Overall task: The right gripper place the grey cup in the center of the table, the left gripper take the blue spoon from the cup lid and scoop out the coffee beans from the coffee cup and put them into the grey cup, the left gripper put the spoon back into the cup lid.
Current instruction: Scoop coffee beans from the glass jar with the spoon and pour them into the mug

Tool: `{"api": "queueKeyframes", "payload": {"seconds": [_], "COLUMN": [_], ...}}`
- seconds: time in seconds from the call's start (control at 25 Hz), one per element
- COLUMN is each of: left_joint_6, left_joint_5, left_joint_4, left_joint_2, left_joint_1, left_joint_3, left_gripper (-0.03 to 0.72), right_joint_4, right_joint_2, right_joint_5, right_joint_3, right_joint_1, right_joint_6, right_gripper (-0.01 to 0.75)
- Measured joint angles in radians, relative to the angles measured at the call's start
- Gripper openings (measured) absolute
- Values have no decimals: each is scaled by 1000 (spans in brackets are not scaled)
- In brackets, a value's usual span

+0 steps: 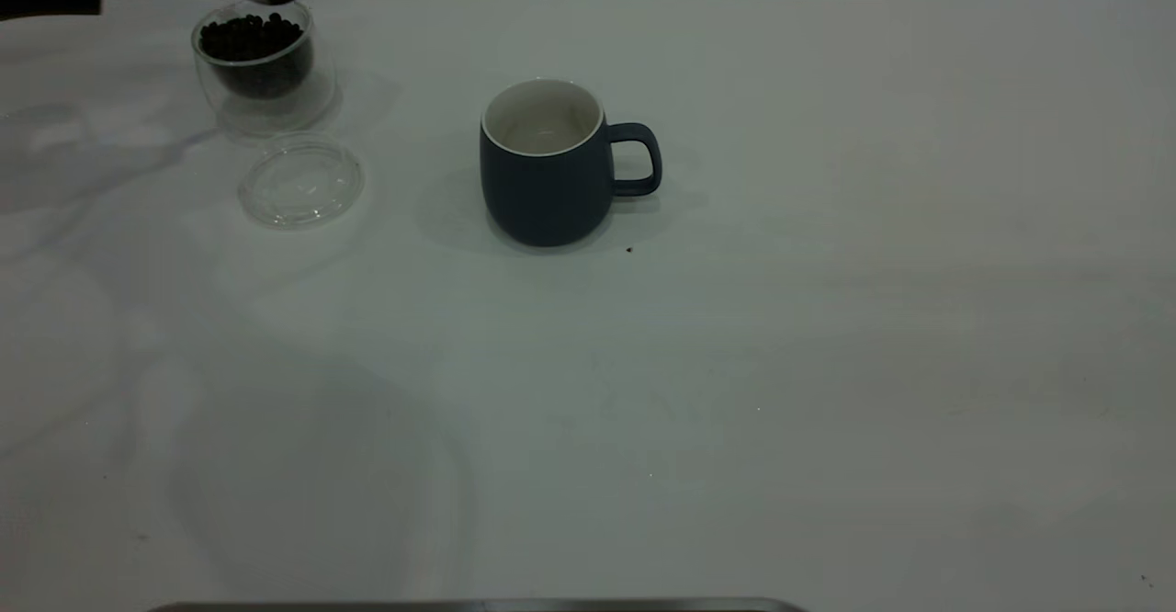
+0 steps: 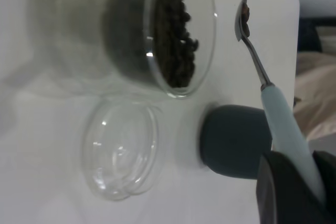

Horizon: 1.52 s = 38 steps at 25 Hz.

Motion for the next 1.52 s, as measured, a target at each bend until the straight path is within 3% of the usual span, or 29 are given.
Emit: {"api": "queueKeyframes", "payload": {"seconds": [0.36,1.08,1.52], "left_joint_6": [0,-35,-52], "left_joint_5": [0,0,0], "left_joint_4": [-1,-1,15], "left_joint_2": [0,0,-25], "left_joint_1": [-110,-260,-279], "left_joint_3": [0,0,0], "left_gripper": [134,134,134], "right_joint_4": [0,0,0], "right_joint_2": [0,0,0], "right_joint_5": [0,0,0], "right_joint_3": [0,0,0], "right_joint_1": [0,0,0], "right_joint_6": [0,0,0], "right_gripper": [453,453,453]}}
